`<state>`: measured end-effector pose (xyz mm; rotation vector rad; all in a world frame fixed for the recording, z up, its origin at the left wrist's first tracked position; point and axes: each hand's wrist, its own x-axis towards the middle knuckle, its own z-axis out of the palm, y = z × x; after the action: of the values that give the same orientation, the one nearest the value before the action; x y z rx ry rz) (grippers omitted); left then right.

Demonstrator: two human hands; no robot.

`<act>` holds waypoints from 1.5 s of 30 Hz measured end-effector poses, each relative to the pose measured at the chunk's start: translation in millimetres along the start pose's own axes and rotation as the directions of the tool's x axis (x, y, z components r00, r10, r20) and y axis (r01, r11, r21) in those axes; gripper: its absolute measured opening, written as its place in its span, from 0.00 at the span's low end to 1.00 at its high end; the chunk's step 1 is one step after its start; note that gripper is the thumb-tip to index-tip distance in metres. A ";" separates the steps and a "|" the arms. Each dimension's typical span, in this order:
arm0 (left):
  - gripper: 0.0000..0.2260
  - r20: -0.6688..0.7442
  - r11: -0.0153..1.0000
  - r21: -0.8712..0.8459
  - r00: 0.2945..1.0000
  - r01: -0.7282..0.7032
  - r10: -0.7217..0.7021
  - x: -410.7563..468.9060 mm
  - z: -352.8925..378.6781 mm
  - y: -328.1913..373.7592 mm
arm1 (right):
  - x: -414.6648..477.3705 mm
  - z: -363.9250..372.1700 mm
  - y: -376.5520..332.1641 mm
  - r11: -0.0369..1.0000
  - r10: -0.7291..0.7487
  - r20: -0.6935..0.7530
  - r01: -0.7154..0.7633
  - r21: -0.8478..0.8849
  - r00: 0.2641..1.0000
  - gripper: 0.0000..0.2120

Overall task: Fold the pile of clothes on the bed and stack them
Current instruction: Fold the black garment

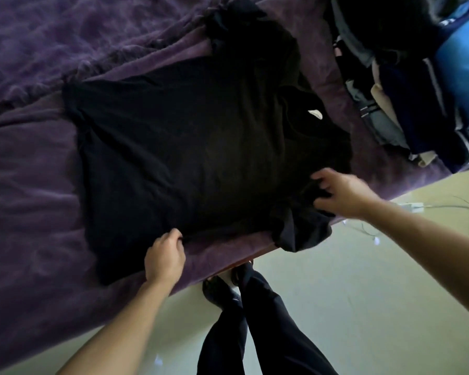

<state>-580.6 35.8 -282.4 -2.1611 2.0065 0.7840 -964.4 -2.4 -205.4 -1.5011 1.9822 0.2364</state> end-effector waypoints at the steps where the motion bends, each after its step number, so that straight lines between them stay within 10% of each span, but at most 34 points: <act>1: 0.07 -0.049 0.998 -0.055 0.999 0.018 -0.020 1.2 -0.8 -0.8 | -4.7 12.7 -8.2 0.990 -0.048 0.105 0.061 -0.125 0.993 0.40; 4: 0.06 -0.124 0.995 -0.095 0.992 -0.035 0.023 -0.1 -4.3 -8.9 | -33.4 70.0 -35.2 0.903 -0.079 0.196 0.153 -0.402 0.977 0.51; 7: 0.05 -0.128 0.992 -0.008 0.984 -0.128 0.126 -5.4 -12.5 -17.5 | -30.7 84.2 -43.0 0.915 -0.126 -0.015 0.110 -0.388 0.992 0.25; 14: 0.16 0.098 0.924 0.354 0.988 -0.147 0.120 1.3 -20.8 -21.0 | 90.1 -41.8 -50.9 0.884 0.175 -0.260 -0.036 0.466 0.950 0.12; 17: 0.14 0.053 0.947 0.321 0.998 -0.036 0.020 7.4 -22.1 -26.9 | 102.7 -58.8 -68.0 0.773 0.134 -0.213 0.032 0.634 0.968 0.25; 21: 0.14 0.087 0.919 0.390 0.991 0.058 -0.100 7.7 -22.3 -51.8 | 97.7 -10.7 -73.4 0.982 0.009 0.050 -0.018 0.186 0.999 0.55; 24: 0.13 0.089 0.934 0.347 0.988 0.086 -0.124 3.7 -18.8 -74.1 | 111.8 17.3 -74.0 0.986 0.107 -0.064 -0.097 0.136 0.992 0.57; 30: 0.10 -0.080 0.995 -0.053 0.993 0.086 -0.090 9.4 -43.9 -83.0 | 129.2 11.5 -74.8 0.872 0.304 -0.084 -0.242 0.427 0.949 0.29; 35: 0.09 -0.267 1.000 -0.026 0.964 0.007 -0.014 37.5 -104.6 -80.5 | 128.1 -75.0 -88.6 0.880 0.221 -0.529 0.066 0.470 0.819 0.06; 45: 0.06 -0.525 0.993 0.058 0.849 0.106 -0.060 194.5 -204.4 -68.2 | 248.2 -203.9 -157.4 0.912 0.027 -0.680 0.260 0.317 0.733 0.15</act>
<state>-452.4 -213.5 -206.6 -2.5946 2.0852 0.0838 -933.8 -355.0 -153.8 -1.5505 2.2573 -0.8524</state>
